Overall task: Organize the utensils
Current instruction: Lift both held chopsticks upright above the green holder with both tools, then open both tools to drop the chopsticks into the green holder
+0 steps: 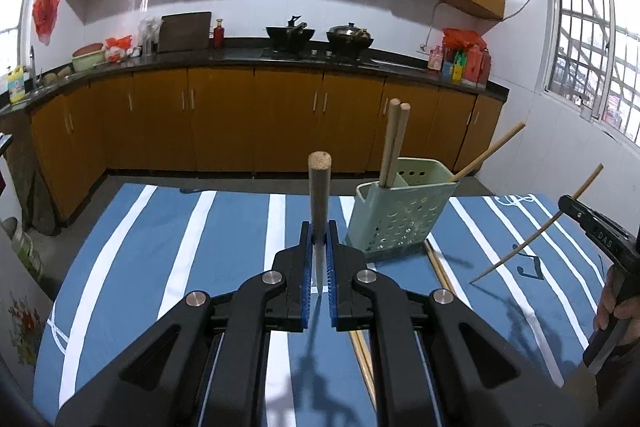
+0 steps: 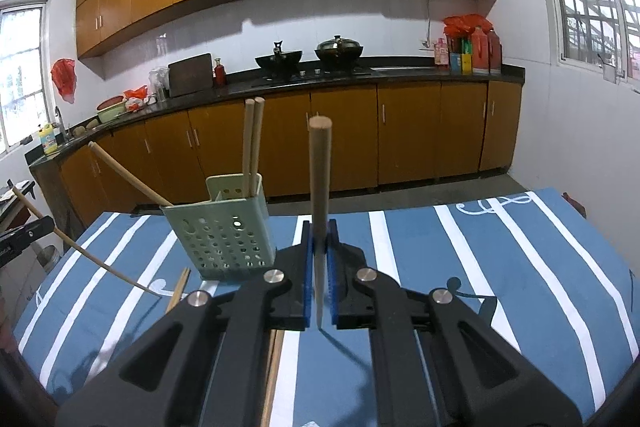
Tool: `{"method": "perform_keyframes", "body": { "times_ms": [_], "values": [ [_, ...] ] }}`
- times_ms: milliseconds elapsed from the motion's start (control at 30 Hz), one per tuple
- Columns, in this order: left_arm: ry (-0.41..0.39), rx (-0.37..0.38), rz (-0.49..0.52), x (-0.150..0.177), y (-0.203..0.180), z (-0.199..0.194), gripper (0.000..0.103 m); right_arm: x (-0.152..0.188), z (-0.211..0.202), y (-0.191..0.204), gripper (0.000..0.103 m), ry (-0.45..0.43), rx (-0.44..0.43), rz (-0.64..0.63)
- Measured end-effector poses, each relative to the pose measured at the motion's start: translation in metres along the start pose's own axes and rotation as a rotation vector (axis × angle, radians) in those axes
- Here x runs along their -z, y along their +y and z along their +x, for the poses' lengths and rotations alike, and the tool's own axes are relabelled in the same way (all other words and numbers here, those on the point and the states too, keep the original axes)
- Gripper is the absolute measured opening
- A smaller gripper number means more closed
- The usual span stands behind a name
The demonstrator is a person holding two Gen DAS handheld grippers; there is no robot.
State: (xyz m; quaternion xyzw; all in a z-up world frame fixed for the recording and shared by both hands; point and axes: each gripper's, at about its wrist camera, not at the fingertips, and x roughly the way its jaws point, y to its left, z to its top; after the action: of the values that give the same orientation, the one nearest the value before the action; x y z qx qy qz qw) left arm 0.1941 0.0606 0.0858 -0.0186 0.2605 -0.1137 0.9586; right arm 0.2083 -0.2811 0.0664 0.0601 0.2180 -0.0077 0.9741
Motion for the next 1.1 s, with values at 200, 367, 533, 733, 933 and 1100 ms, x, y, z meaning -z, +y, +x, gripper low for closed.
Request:
{"method": "perform_keyframes", "body": {
  "times_ms": [200, 367, 533, 733, 933, 1100],
  "values": [
    [-0.049, 0.057, 0.002, -0.017, -0.009, -0.019, 0.007, -0.035, -0.025, 0.006, 0.007, -0.053, -0.103, 0.015],
    [-0.123, 0.123, 0.038, -0.038, -0.028, -0.042, 0.007, -0.069, -0.044, 0.015, 0.007, -0.134, -0.198, 0.039],
    [-0.195, 0.149, 0.062, -0.057, -0.048, -0.049, 0.007, -0.092, -0.046, 0.031, 0.007, -0.208, -0.214, 0.026],
    [-0.269, 0.103, 0.052, -0.082, -0.061, -0.031, 0.007, -0.107, -0.025, 0.050, 0.007, -0.247, -0.189, -0.014],
    [-0.213, 0.086, 0.039, -0.086, -0.066, 0.004, 0.007, -0.107, 0.018, 0.054, 0.007, -0.184, -0.176, -0.014],
    [-0.146, 0.097, 0.030, -0.074, -0.063, 0.023, 0.007, -0.098, 0.046, 0.056, 0.007, -0.116, -0.171, -0.012]
  ]
}}
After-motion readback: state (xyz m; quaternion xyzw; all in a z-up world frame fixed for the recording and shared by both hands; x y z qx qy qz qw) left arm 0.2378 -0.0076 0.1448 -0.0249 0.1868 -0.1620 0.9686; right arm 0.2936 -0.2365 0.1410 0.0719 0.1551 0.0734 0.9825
